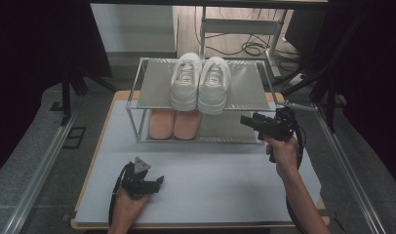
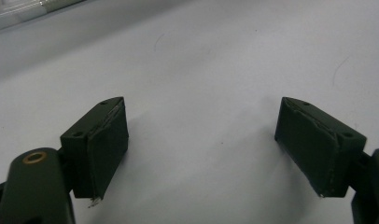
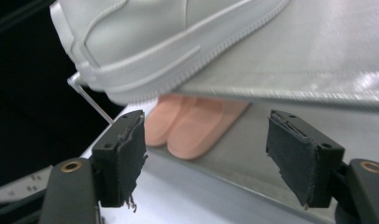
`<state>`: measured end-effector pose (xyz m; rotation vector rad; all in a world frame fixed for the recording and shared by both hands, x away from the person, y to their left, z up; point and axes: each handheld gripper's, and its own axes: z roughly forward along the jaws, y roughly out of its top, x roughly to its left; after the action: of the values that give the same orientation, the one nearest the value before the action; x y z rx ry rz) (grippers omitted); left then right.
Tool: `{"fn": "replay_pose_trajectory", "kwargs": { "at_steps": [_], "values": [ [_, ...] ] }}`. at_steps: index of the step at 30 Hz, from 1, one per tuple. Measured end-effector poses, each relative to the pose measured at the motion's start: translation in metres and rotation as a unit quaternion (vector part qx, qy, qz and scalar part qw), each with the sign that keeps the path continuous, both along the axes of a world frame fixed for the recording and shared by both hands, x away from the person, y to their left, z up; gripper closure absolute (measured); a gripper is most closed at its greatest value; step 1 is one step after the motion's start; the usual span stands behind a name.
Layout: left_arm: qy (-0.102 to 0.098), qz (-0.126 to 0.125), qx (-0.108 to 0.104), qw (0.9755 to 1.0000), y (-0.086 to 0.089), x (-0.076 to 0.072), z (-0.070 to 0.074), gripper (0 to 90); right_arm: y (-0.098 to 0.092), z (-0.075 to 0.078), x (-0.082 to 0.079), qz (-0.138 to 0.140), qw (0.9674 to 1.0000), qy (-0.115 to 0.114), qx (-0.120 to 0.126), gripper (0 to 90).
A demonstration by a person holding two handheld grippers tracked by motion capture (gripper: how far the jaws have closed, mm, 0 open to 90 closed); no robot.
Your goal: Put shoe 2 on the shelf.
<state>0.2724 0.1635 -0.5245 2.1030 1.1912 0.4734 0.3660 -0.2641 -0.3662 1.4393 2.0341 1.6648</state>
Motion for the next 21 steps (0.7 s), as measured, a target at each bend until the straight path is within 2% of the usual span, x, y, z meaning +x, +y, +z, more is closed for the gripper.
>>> {"fn": "replay_pose_trajectory", "kwargs": {
  "at_steps": [6,13,17,21],
  "values": [
    [0.000,0.000,0.000,1.0000,0.000,0.000,0.000,17.5,-0.008,-0.006,-0.015,0.006,0.9991,-0.015,-0.039,23.2],
    [0.000,0.000,0.001,1.0000,0.000,0.000,0.000,17.5,-0.014,-0.014,-0.032,0.014,0.9957,-0.030,-0.086,17.9],
    [0.000,-0.001,0.001,1.0000,0.000,0.000,0.000,17.5,-0.017,-0.018,-0.040,0.018,0.9930,-0.035,-0.112,14.9],
    [-0.001,-0.001,0.001,1.0000,0.000,0.000,0.000,17.6,-0.019,-0.027,-0.047,0.028,0.9886,-0.037,-0.143,13.6]
  ]
}}
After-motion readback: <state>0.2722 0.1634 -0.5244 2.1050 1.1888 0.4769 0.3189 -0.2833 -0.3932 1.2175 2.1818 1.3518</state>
